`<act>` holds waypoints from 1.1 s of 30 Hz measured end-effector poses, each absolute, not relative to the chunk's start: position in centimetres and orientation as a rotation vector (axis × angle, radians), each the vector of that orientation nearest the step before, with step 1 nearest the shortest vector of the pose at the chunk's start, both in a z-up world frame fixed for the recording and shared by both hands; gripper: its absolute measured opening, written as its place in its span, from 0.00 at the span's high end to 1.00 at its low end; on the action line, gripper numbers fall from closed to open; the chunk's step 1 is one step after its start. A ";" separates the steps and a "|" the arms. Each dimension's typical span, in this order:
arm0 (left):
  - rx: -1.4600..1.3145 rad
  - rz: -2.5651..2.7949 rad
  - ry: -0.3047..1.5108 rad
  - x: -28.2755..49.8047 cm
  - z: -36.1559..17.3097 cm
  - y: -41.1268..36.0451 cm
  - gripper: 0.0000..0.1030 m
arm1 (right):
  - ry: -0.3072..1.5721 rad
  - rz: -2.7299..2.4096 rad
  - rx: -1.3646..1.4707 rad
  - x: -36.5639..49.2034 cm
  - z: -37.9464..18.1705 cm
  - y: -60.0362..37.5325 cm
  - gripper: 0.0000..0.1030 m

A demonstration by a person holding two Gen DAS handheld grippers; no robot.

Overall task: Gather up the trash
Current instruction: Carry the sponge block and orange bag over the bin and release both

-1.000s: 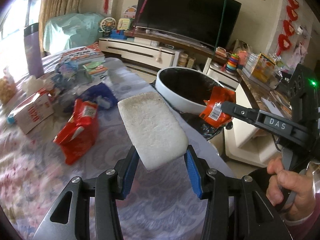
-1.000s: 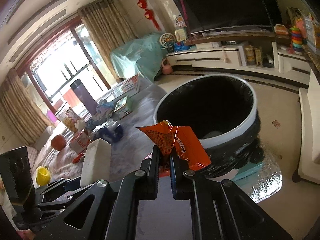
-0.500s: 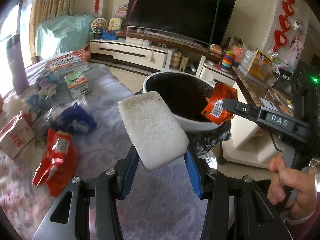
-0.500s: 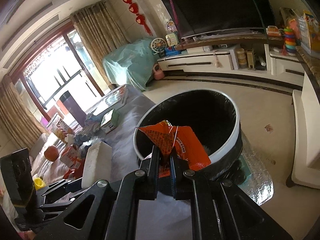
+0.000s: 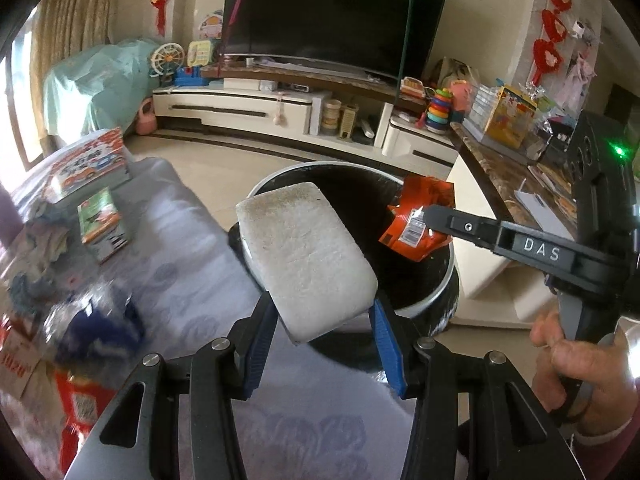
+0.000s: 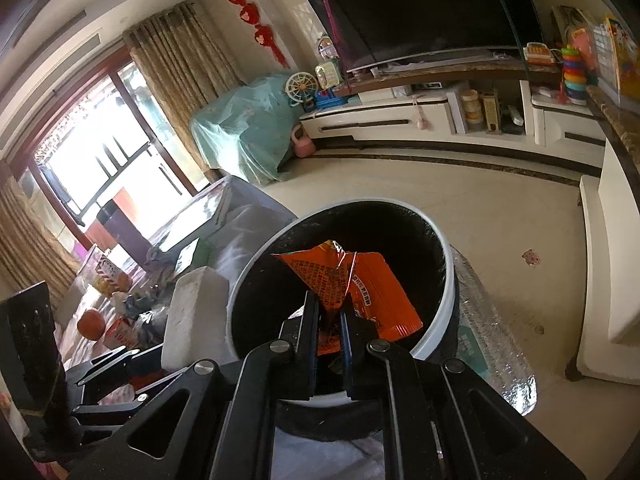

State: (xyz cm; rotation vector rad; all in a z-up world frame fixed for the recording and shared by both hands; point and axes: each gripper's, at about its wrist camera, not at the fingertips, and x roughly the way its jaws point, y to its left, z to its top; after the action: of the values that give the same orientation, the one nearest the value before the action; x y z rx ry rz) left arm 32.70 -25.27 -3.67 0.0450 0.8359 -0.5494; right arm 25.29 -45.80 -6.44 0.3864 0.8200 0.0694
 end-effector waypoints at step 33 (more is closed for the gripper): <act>0.024 -0.505 0.853 34.5 -4.2 -27.5 0.41 | 0.832 0.044 0.410 27.1 -6.4 -47.4 0.48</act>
State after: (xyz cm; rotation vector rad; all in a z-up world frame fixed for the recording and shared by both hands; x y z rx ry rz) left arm 34.49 -27.46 -4.20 0.0243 0.8535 -0.5047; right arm 27.15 -47.41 -6.35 0.4103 0.8323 0.0437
